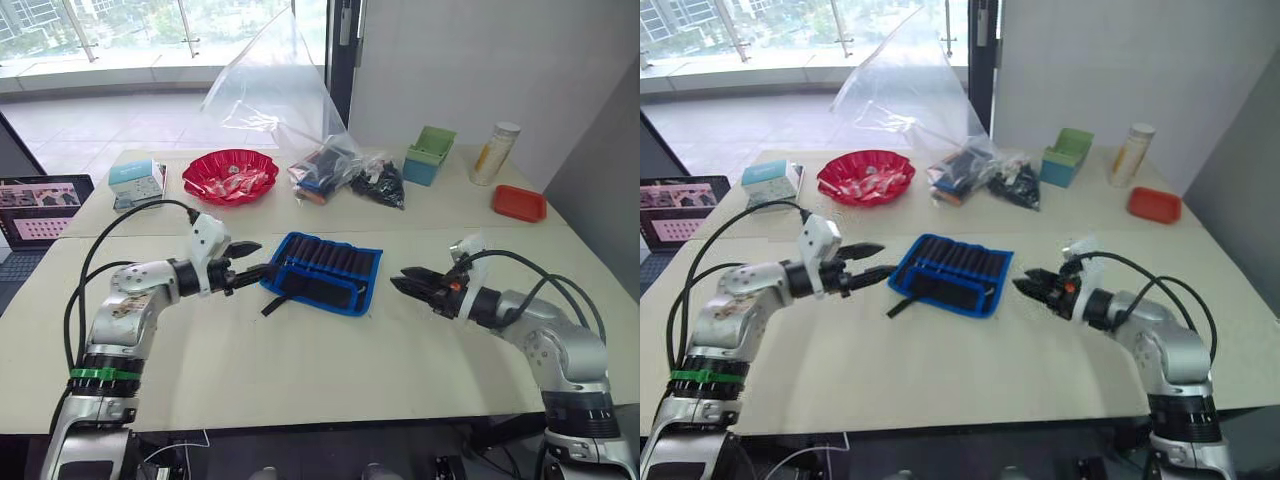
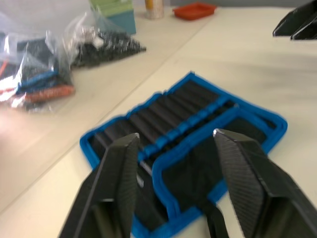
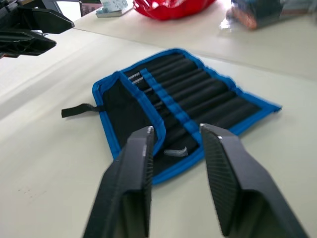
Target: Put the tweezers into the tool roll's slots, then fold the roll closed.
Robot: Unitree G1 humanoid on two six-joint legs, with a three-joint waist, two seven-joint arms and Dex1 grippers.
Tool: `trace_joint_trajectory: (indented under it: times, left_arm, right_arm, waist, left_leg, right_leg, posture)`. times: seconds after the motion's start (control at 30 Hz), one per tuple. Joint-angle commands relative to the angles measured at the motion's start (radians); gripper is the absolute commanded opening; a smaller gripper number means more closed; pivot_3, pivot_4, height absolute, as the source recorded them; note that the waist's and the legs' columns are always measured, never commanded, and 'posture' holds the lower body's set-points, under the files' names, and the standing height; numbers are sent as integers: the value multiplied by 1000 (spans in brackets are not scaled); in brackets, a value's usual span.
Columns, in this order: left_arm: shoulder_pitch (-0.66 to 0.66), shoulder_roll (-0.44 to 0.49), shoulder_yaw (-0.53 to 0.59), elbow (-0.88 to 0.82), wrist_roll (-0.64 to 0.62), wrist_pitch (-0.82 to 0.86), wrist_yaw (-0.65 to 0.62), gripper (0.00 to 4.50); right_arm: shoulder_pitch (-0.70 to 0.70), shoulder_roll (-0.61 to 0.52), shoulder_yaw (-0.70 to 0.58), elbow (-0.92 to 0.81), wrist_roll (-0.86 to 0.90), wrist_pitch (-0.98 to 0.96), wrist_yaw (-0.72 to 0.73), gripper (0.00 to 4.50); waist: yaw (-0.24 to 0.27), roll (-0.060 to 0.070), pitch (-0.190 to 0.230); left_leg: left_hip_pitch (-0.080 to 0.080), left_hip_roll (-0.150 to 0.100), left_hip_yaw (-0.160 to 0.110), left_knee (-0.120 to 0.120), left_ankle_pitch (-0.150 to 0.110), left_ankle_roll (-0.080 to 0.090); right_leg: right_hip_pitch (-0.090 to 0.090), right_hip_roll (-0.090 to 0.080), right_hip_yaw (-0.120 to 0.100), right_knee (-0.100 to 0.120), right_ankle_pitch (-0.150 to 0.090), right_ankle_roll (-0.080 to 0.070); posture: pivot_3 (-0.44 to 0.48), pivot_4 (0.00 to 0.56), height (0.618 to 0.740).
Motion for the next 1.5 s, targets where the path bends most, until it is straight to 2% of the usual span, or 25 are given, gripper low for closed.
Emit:
trace_joint_trajectory:
  times: [0.03,0.07,0.1,0.27,0.4,0.67,0.8,1.03,1.07,1.23,1.5]
  left_arm:
    - [10,69,83,-60,-80,24,-50,4159]
    - [22,87,92,-76,-95,42,-60,4429]
    - [47,111,95,-106,-121,94,-75,4500]
    - [137,154,71,-176,-120,132,-82,4500]
    - [173,136,39,-215,-90,119,-44,4500]
    - [206,117,20,-276,-92,128,-2,4500]
    - [217,128,21,-277,-87,123,-2,4500]
    - [189,117,21,-232,-42,53,26,4500]
    - [187,114,19,-226,-40,48,26,4500]
    - [165,96,-27,-188,5,19,38,4500]
    - [106,34,-88,-138,15,10,21,4500]
  right_arm:
    - [5,32,-31,-23,69,134,-84,3191]
    - [9,47,-29,-21,77,167,-112,3459]
    - [16,64,-15,-24,76,182,-130,3737]
    - [-14,158,-28,22,115,263,-208,3737]
    - [-39,190,-20,79,102,270,-248,3737]
    - [-64,198,-5,134,89,269,-269,3737]
    - [-80,219,-26,154,109,269,-274,2633]
    - [-97,280,-108,180,176,291,-306,174]
    - [-95,275,-111,178,176,291,-304,22]
    - [-75,222,-106,166,168,282,-266,22]
    - [-6,97,-175,100,208,330,-250,22]
  waist:
    - [2,0,0]
    - [2,0,0]
    - [2,0,0]
    - [8,2,2]
    - [17,2,2]
    - [13,2,2]
    - [13,2,2]
    - [13,2,2]
    - [13,2,2]
    - [18,2,2]
    - [19,2,2]
  left_leg:
    - [0,0,0,0,0,0]
    - [0,0,0,1,0,0]
    - [0,0,0,0,0,0]
    - [0,-1,0,0,-1,2]
    - [0,-1,0,0,-1,2]
    - [1,0,1,0,-1,2]
    - [1,0,1,0,-1,2]
    - [1,0,1,0,-1,2]
    - [1,0,1,0,-1,2]
    - [1,-2,1,0,-1,2]
    - [-1,-2,0,1,-2,3]
  right_leg:
    - [0,0,0,0,0,0]
    - [0,0,0,0,0,0]
    - [0,0,0,0,0,0]
    - [0,-1,0,0,0,0]
    - [0,-1,0,0,0,0]
    - [0,-1,1,1,0,0]
    - [0,-1,1,1,0,0]
    - [0,-1,1,1,0,0]
    - [0,-1,1,1,0,0]
    - [0,-2,1,1,0,0]
    - [0,-2,0,0,0,0]
  posture:
    - [0,150,740]
    - [0,150,740]
    - [0,150,740]
    - [0,150,740]
    - [0,150,740]
    - [0,150,740]
    - [0,150,740]
    - [0,150,740]
    - [0,150,740]
    - [0,150,740]
    - [0,150,740]
